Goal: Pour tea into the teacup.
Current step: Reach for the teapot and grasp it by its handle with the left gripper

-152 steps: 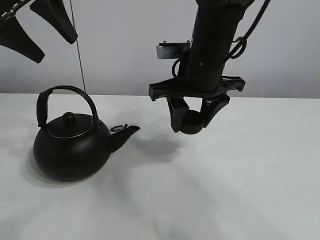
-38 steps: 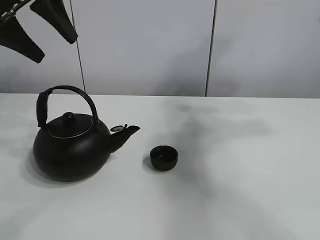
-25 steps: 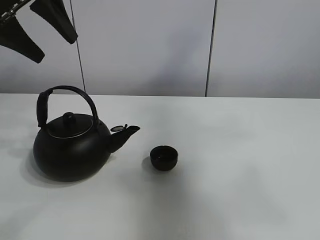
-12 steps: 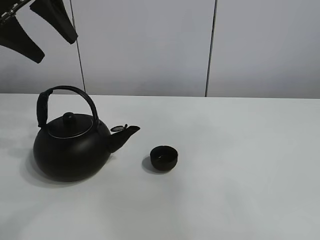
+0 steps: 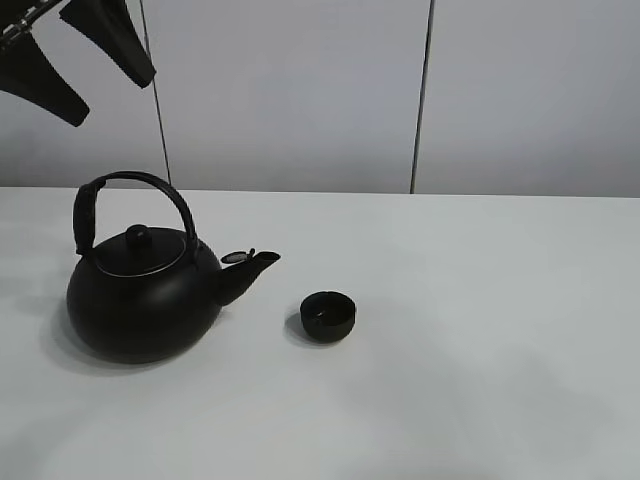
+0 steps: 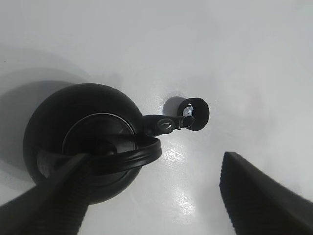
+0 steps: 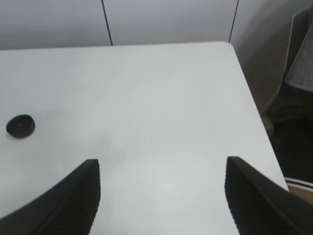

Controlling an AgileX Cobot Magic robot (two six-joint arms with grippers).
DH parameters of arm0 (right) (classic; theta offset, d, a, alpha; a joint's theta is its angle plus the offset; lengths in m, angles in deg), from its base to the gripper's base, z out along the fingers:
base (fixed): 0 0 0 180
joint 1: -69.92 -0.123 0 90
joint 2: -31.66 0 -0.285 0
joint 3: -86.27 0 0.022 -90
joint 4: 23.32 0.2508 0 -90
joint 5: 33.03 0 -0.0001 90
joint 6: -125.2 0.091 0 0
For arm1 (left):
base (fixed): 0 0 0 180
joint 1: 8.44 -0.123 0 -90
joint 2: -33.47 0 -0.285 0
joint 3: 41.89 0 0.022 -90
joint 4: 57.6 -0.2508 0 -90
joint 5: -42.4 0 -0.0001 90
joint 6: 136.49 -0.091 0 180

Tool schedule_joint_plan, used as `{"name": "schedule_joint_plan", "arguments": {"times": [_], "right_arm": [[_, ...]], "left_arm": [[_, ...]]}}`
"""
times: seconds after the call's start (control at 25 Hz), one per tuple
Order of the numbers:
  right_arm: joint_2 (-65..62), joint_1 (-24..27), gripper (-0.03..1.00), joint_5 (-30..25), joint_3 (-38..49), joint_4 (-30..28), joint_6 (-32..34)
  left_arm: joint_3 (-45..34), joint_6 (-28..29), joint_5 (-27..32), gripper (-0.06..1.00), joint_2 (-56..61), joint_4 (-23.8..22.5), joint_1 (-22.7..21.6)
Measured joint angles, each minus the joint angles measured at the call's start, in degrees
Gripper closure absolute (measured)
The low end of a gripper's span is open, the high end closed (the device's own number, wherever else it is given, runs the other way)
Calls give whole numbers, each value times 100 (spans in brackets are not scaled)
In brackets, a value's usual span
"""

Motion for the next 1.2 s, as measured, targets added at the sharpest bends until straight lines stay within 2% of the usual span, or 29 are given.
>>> {"name": "schedule_joint_plan", "arguments": {"times": [0.16,0.32,0.6,0.84,1.2], "right_arm": [[-336,-8,47,201,980,0,81],[-592,-206,47,410,1592,0,80],[-695,-282,47,639,1717,-72,106],[-695,-678,47,657,1717,-150,241],[-695,-714,47,683,1717,-282,450]], "left_arm": [[0,0,0,42,0,0,0],[0,0,0,42,0,0,0],[0,0,0,42,0,0,0],[0,0,0,42,0,0,0],[0,0,0,42,0,0,0]]}}
